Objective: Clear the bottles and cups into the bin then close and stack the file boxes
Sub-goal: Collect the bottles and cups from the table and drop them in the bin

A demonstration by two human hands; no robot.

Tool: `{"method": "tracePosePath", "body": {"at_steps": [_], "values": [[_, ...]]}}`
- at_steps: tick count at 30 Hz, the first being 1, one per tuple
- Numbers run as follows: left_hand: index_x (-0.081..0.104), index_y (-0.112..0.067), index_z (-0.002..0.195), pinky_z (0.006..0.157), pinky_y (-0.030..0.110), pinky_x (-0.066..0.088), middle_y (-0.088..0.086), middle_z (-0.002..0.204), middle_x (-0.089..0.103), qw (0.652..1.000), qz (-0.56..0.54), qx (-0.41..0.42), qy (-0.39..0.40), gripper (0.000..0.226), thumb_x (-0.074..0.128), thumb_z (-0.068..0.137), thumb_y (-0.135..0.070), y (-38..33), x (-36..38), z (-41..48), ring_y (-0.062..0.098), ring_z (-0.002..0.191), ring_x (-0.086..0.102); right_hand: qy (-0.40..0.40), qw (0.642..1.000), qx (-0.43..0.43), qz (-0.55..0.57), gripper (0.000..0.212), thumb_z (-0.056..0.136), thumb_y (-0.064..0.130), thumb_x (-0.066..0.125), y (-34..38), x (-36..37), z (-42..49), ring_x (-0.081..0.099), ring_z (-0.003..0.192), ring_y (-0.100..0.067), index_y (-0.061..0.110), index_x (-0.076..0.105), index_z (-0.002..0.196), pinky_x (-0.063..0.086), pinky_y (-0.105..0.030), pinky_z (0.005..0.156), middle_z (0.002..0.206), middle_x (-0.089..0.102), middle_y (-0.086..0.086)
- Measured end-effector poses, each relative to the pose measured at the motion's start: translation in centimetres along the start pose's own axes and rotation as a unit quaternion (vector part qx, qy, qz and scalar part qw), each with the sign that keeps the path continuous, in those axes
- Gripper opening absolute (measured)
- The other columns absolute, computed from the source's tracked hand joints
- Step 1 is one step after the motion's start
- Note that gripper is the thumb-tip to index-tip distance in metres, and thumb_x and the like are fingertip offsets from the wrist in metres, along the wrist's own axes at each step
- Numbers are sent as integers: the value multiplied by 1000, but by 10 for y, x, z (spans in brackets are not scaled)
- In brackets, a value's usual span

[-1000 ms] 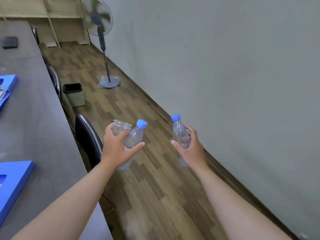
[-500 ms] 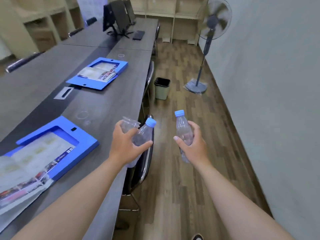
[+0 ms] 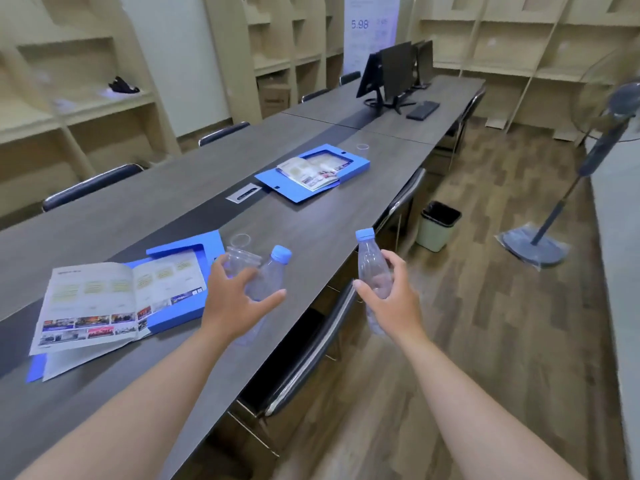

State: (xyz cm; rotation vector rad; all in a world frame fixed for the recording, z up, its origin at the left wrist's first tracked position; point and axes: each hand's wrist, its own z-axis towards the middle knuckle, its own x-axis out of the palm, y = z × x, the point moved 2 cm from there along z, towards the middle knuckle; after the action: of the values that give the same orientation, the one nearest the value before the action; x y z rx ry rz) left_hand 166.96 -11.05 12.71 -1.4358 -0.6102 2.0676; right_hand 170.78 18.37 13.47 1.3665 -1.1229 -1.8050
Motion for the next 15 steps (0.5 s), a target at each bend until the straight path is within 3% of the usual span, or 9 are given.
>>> {"method": "tracePosePath", "body": {"at_steps": [5, 9, 12, 15], "values": [[72, -21, 89, 93, 31, 35, 13, 145, 32, 997, 28, -48, -50, 69, 63, 52, -78, 8, 5, 25, 30, 125, 44, 63, 997, -32, 18, 65, 80, 53, 75, 0, 28, 67, 64, 97, -11, 52, 35, 131, 53, -32, 83, 112, 65, 8], [71, -23, 90, 96, 32, 35, 16, 142, 34, 995, 26, -75, -67, 67, 63, 52, -78, 25, 27, 64, 32, 128, 43, 107, 993, -55, 12, 65, 82, 52, 74, -4, 59, 124, 59, 109, -16, 50, 35, 133, 47, -24, 79, 125, 59, 9], [70, -25, 89, 99, 32, 36, 17, 145, 33, 992, 22, -93, -84, 63, 65, 54, -78, 48, 49, 105, 30, 125, 43, 151, 986, -63, -15, 65, 84, 51, 73, -7, 80, 180, 59, 108, -14, 47, 35, 136, 41, -13, 70, 126, 57, 7], [71, -25, 91, 102, 34, 38, 14, 147, 31, 987, 12, -122, -103, 59, 72, 56, -73, 67, 63, 146, 28, 131, 39, 172, 983, -63, -23, 66, 83, 50, 74, -3, 97, 241, 60, 109, -16, 47, 35, 136, 41, -18, 73, 128, 59, 4]]}}
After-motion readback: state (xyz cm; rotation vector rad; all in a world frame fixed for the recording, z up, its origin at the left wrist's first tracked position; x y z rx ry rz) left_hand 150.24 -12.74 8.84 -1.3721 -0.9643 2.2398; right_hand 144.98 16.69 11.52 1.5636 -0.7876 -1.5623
